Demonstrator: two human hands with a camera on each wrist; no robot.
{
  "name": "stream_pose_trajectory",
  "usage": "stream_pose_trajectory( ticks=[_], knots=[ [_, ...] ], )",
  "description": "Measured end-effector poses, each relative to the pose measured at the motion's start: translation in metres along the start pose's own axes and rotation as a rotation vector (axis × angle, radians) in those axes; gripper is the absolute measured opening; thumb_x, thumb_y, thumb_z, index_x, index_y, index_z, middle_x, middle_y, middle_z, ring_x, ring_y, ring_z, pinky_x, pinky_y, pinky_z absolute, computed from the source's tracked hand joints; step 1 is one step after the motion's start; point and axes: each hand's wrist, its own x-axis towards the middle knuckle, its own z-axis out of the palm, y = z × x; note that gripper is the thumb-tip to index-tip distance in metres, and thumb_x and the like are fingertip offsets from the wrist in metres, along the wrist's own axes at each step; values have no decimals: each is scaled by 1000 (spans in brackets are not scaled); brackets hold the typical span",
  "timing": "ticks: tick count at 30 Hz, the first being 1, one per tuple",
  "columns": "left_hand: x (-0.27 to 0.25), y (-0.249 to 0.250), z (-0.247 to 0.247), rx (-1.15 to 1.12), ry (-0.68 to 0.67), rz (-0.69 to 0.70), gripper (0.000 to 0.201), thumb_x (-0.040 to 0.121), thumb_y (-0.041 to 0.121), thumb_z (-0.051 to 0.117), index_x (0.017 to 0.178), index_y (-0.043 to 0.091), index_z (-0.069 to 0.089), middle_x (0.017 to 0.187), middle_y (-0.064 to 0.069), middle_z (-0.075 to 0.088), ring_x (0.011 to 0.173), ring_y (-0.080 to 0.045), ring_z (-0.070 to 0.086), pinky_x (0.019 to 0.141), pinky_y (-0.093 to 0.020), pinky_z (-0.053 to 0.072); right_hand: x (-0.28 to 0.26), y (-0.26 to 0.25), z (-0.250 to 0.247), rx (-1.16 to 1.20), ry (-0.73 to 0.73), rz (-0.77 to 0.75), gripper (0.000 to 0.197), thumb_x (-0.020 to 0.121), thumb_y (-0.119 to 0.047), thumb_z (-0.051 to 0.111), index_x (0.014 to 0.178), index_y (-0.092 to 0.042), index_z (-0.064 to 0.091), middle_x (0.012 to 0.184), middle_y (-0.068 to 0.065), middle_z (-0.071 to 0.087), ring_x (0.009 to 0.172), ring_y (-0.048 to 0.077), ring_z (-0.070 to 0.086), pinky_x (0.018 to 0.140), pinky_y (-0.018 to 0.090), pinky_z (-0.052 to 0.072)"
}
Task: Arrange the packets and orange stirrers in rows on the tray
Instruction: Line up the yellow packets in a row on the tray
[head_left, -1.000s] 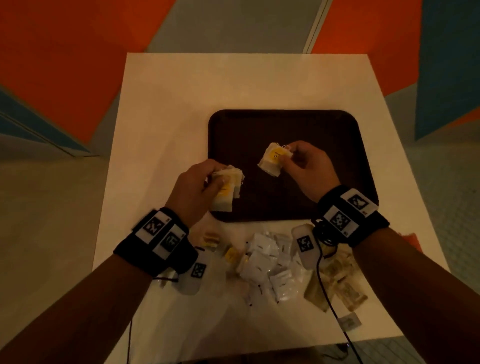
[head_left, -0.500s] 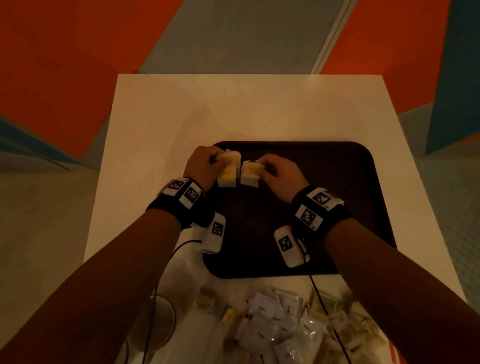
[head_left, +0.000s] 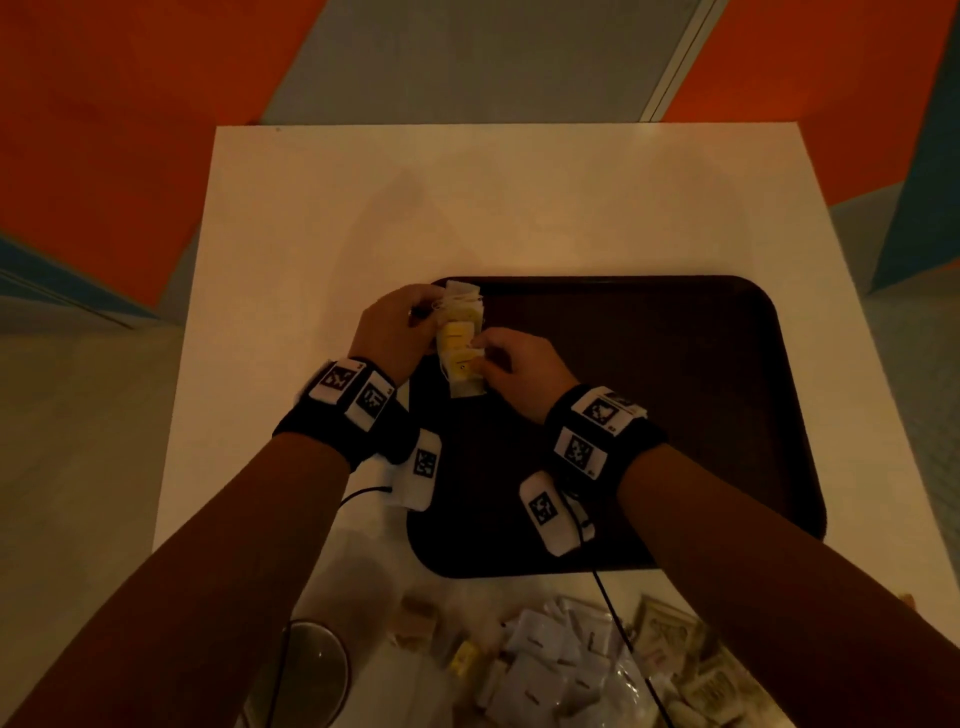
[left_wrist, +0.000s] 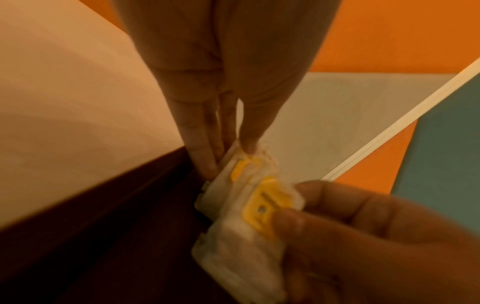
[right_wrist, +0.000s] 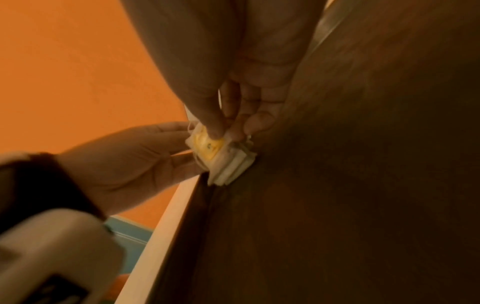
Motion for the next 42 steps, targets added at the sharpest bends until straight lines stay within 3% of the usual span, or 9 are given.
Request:
stream_pose_trajectory(
  ticks=[4,12,17,21,25,28,31,39,42],
  knots=[
    [-17,-8,1,-29,30,-80,39,81,4,61,119,12,55,120,-10,58,96,-26,62,88,-40,52,-3,0,4,60,88,20,20,86,-12,59,106,-12,60,92,-1,57,81,8,53,61,8,40],
    [-41,-7,10,87,-26,-126,71,73,9,72,136,13,38,130,-11,47,87,-20,58,80,-29,48,-16,10,7,114,205,68,20,73,-9,73,85,-11,57,96,8,57,78,14,59,68,17,48],
    [-50,-4,12,247,-117,-38,62,71,7,71,127,16,47,122,-11,52,98,-26,58,77,-24,42,-15,14,13,105,153,65,19,73,-10,73,80,-14,56,101,10,61,85,19,60,77,30,52],
    [-42,-1,10,333,-56,14,20,83,14,61,103,11,63,101,-8,64,92,-22,58,72,-21,35,-11,9,16,130,149,9,13,77,-8,68,82,-13,57,101,8,62,87,17,58,76,20,47],
    [-26,0,4,380,-134,-4,15,86,17,57,88,4,64,83,-9,59,83,-27,59,68,-29,37,-6,6,15,83,127,9,10,83,-14,64,89,-9,59,87,0,59,77,10,53,65,8,42],
    [-20,-2,-1,278,-208,-48,16,87,17,57,87,3,64,81,-12,63,73,-25,64,65,-32,53,1,4,13,98,128,44,11,82,-17,65,87,-10,59,86,1,59,80,11,54,70,18,45],
    [-20,-3,-2,156,-201,-108,11,90,18,55,86,9,58,70,-5,62,52,-7,61,47,-15,51,4,7,11,81,114,80,12,80,-16,67,85,-9,59,88,2,58,82,13,54,75,27,47],
    [-23,-7,-2,58,33,-66,16,78,8,68,94,9,64,89,-4,61,73,-14,59,58,-15,50,3,16,4,156,170,62,22,82,-8,64,103,-12,64,108,4,64,85,7,57,70,0,42],
    [-22,-6,-4,74,80,-37,25,76,7,70,100,9,64,100,-5,63,77,-14,59,68,-19,48,4,14,7,151,158,12,26,82,-1,61,106,-9,65,114,8,63,99,15,59,82,5,44]
  ],
)
